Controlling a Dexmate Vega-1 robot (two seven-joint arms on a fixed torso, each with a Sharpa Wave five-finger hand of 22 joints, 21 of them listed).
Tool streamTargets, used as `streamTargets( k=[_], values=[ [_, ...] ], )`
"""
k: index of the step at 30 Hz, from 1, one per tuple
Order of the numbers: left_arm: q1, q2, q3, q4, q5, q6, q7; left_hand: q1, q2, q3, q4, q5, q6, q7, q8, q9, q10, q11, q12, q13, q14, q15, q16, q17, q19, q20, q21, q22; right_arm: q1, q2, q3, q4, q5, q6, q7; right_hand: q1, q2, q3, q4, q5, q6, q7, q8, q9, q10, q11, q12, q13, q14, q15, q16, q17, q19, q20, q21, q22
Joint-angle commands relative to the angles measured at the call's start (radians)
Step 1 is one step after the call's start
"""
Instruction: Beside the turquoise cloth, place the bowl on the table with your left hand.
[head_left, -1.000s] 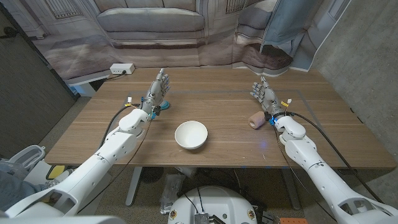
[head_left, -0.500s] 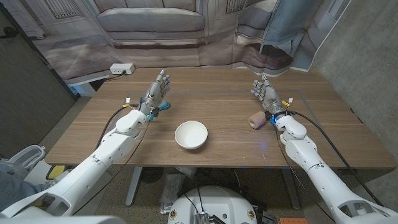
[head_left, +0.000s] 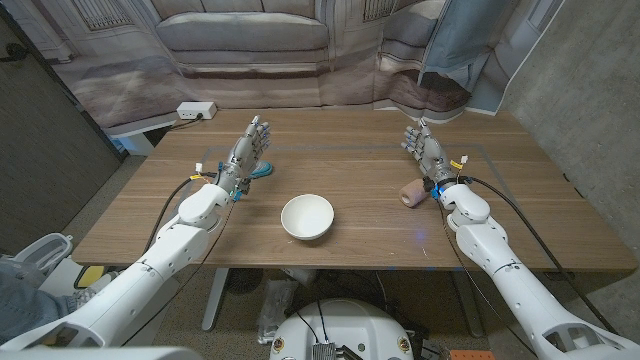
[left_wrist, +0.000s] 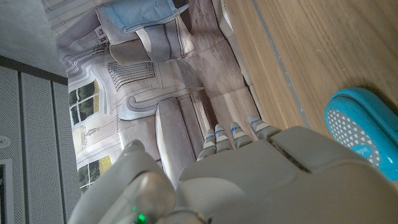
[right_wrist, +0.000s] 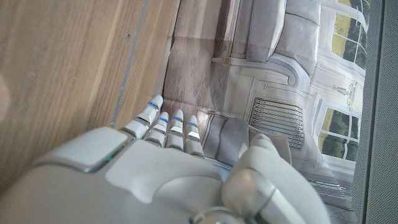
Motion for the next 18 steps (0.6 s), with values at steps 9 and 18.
streamTargets(
  k=[9, 18],
  values=[
    [0.075, 0.037, -0.04, -0.02, 0.008, -0.073, -0.017, 0.019, 0.007, -0.004, -0.008, 0.007, 0.026, 0.005, 0.012, 0.003, 0.03, 0.007, 0.009, 0.001, 0.026, 0.001, 0.007, 0.003, 0.021, -0.02, 0.007, 0.005, 0.014, 0.024, -0.028, 0.015, -0.012, 0.01, -0.016, 0.0, -0.001, -0.005, -0.003, 0.007, 0.001, -0.001, -0.001, 0.002, 0.009, -0.002, -0.005, 0.003, 0.005, 0.002, -0.005, 0.005, 0.009, -0.035, -0.007, 0.003],
    [0.089, 0.034, -0.047, -0.01, 0.013, -0.115, -0.035, 0.024, 0.008, -0.006, -0.01, 0.008, 0.037, 0.002, 0.013, 0.003, 0.04, 0.007, 0.009, 0.001, 0.037, -0.002, 0.008, 0.003, 0.029, -0.02, 0.008, 0.005, 0.012, 0.023, -0.029, 0.002, -0.017, 0.012, -0.026, 0.0, -0.001, -0.006, -0.004, 0.007, 0.002, 0.0, -0.001, 0.002, 0.01, -0.003, -0.007, 0.003, 0.006, 0.001, -0.006, 0.006, 0.01, -0.035, -0.01, 0.003]
  ],
)
